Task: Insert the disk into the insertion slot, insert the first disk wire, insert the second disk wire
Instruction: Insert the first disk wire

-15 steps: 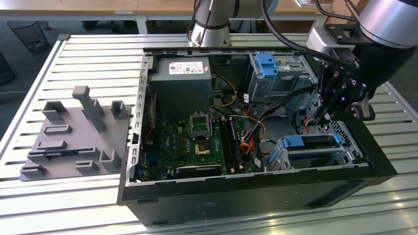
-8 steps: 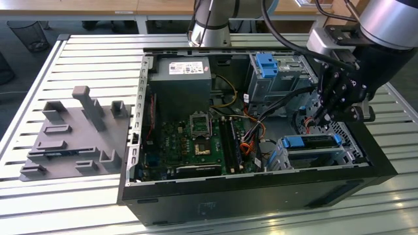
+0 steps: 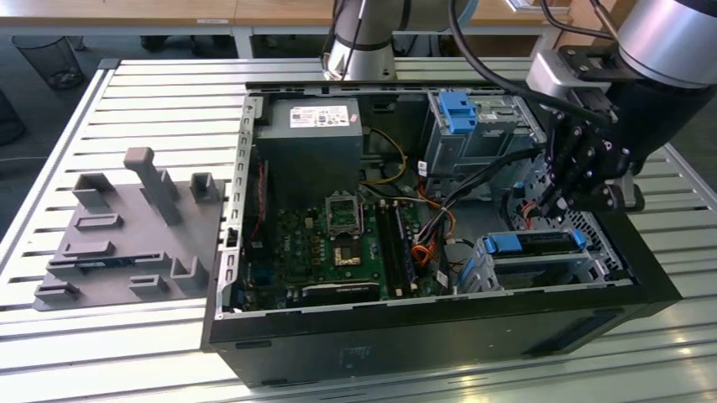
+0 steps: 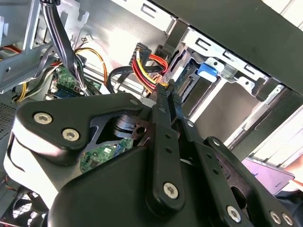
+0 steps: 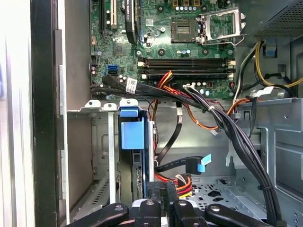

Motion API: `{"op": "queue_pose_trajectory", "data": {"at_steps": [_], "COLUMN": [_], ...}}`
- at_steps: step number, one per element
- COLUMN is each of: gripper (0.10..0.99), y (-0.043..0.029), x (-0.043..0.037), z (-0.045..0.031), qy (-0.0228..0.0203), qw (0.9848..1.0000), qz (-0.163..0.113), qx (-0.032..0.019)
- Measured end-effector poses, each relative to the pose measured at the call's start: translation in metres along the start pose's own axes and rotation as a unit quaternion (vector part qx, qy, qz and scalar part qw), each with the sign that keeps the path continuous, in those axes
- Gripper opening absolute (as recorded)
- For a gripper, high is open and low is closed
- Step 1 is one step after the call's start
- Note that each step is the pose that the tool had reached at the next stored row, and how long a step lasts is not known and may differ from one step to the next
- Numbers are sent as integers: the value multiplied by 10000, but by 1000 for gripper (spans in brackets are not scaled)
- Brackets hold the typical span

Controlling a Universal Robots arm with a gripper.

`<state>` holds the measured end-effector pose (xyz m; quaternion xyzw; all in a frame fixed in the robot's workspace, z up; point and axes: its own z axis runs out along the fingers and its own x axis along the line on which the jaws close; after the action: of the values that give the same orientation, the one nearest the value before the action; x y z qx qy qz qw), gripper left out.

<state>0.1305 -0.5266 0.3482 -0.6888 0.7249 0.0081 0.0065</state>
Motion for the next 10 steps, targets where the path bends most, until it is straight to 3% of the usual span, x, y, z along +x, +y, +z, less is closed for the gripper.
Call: {"op": "queue_pose_trajectory", "data": {"at_steps": [10], "gripper": [169], "y": [-1], "x": [19], "z": [3], "qy": [-1], "qw": [10000], "qz": [0], "qx": [0]}}
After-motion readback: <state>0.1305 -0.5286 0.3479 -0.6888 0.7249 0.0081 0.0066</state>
